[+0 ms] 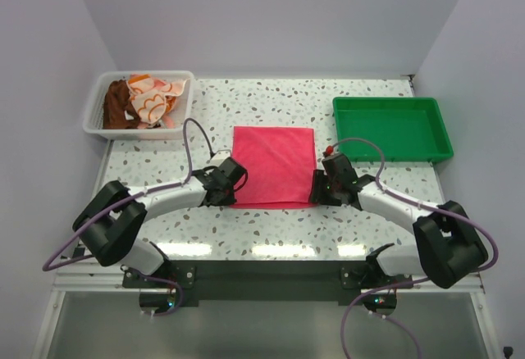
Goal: Fold and stack the towels
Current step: Fold the towel
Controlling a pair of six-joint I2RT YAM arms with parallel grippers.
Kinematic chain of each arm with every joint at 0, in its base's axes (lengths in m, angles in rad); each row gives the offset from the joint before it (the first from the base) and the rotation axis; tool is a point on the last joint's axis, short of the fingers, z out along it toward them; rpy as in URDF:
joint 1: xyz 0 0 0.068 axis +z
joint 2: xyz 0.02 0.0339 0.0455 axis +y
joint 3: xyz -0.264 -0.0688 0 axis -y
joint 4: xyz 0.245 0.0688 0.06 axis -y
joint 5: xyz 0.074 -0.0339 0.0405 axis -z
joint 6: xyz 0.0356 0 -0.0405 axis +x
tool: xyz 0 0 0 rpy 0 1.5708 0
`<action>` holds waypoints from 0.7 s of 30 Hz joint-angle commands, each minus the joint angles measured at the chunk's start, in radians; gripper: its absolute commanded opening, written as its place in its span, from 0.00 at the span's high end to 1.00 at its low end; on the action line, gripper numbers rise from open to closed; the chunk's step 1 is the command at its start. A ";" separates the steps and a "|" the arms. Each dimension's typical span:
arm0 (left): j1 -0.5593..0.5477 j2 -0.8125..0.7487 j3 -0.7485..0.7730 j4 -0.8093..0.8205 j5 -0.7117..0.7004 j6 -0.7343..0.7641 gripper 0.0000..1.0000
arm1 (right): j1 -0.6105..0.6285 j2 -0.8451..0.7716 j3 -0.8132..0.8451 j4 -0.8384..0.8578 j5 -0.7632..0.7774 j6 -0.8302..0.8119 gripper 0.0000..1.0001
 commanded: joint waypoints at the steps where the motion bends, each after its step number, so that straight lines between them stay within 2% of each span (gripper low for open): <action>1: -0.008 0.059 -0.044 -0.116 0.004 0.005 0.75 | 0.003 -0.021 -0.022 0.016 0.034 0.005 0.52; 6: -0.008 0.070 -0.051 -0.109 0.015 0.006 0.76 | 0.004 -0.004 -0.014 -0.054 0.104 0.005 0.63; 15: -0.008 0.041 -0.056 -0.075 0.039 0.017 0.79 | 0.001 -0.030 0.015 -0.055 0.071 0.019 0.65; 21: -0.008 0.033 -0.059 -0.058 0.054 0.023 0.81 | 0.004 -0.012 0.054 -0.042 0.069 0.034 0.61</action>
